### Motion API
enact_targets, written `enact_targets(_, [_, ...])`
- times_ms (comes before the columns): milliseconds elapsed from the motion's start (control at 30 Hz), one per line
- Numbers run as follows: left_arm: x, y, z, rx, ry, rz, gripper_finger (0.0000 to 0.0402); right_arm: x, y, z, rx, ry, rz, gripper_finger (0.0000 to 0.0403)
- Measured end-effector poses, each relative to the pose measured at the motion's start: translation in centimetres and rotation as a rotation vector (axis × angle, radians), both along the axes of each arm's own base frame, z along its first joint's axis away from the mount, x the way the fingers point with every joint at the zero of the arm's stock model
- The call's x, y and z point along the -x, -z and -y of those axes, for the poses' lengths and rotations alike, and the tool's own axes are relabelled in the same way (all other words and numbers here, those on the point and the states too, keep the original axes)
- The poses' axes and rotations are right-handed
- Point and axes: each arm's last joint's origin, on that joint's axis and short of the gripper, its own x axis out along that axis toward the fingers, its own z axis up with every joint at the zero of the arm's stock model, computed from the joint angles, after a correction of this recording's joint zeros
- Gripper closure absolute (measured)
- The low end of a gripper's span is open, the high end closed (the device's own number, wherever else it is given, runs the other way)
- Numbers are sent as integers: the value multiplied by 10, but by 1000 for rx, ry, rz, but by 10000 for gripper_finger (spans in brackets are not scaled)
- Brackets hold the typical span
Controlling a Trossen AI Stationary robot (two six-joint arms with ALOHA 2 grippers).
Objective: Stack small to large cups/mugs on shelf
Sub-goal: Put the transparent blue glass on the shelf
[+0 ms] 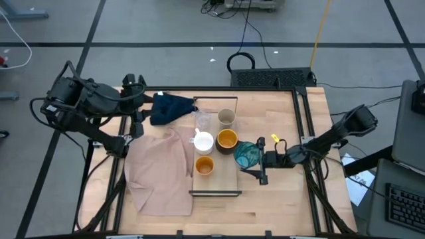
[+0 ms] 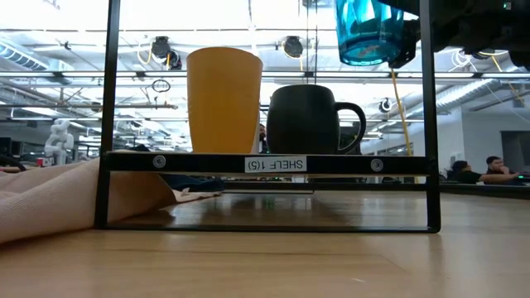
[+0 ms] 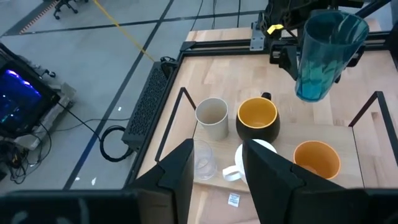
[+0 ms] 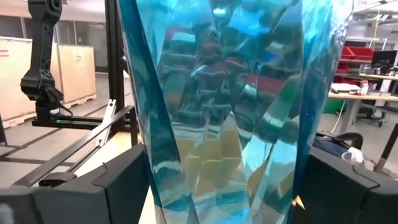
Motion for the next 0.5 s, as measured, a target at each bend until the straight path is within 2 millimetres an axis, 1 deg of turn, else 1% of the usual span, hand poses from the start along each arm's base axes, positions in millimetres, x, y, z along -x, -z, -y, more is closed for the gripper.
enact_targets(500, [0,0,-1,-8,-19,4,263,-12,29,-6,-57,-9,-16,82])
